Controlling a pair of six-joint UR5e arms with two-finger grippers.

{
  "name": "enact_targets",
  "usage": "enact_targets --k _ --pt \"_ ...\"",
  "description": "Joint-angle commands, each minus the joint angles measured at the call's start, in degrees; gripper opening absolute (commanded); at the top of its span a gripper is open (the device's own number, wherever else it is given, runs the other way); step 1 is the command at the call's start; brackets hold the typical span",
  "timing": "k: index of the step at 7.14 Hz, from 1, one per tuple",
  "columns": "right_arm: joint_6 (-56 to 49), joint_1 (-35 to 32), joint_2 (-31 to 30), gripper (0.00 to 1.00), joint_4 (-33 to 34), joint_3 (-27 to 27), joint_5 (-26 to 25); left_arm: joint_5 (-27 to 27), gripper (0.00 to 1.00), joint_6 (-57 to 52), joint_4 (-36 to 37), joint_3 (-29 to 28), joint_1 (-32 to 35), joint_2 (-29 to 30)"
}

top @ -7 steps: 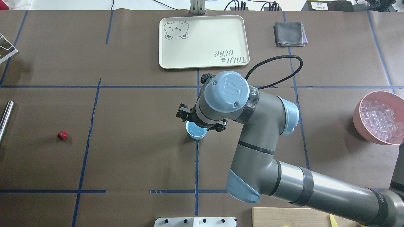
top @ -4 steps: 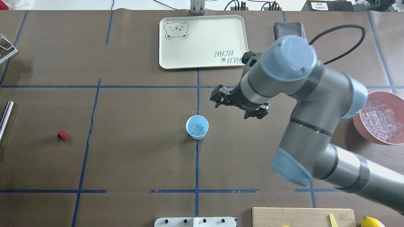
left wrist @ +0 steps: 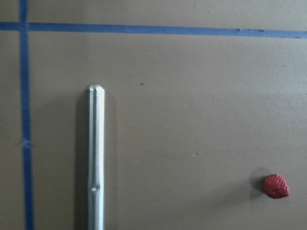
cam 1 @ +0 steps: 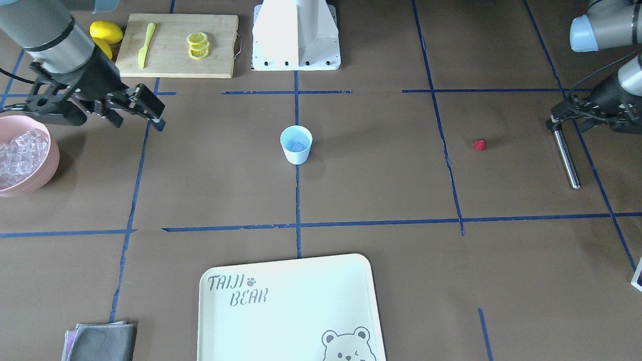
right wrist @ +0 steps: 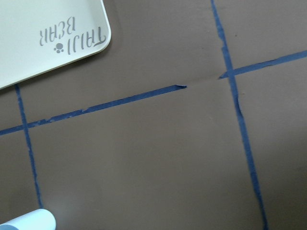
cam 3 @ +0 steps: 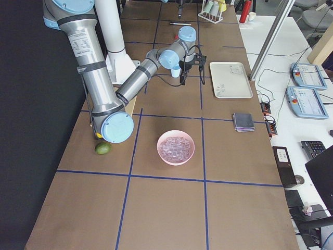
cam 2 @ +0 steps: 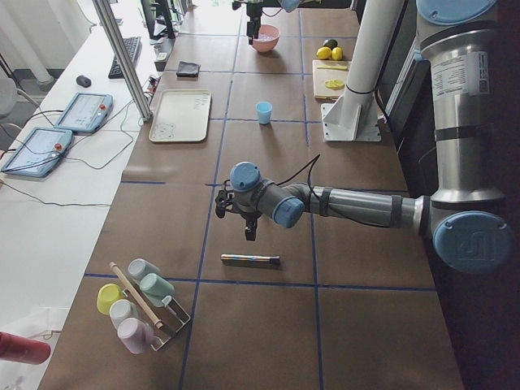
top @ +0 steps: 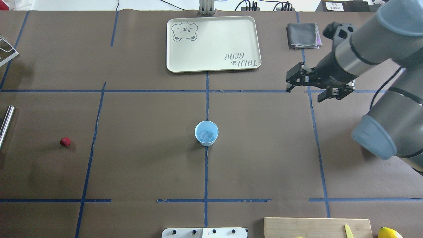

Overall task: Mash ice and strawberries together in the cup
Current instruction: 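Grasp the red strawberry with the left gripper while the right gripper withdraws toward the bowl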

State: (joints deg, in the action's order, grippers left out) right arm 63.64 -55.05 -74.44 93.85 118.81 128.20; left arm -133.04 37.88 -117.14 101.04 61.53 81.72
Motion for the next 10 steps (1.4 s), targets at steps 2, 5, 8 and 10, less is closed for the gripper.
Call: enact_targets --k 2,5,8,10 --pt "-13.7 -5.4 -7.3 0.99 0.4 0.6 1.5 9.1 1.0 18.8 -2.9 2.2 -12.2 4.3" --pt "-13.9 -5.3 -8.1 0.99 0.3 0.8 1.5 15.6 1.0 21.5 -2.6 2.2 -18.6 5.5" --pt "-13.9 -5.2 -8.2 0.99 0.3 0.6 1.5 16.4 0.98 21.2 -2.6 -2.0 -19.8 8.6" --pt "-13.9 -5.2 -8.1 0.99 0.3 0.5 1.5 16.4 0.94 20.8 -2.7 -1.6 -19.6 7.8"
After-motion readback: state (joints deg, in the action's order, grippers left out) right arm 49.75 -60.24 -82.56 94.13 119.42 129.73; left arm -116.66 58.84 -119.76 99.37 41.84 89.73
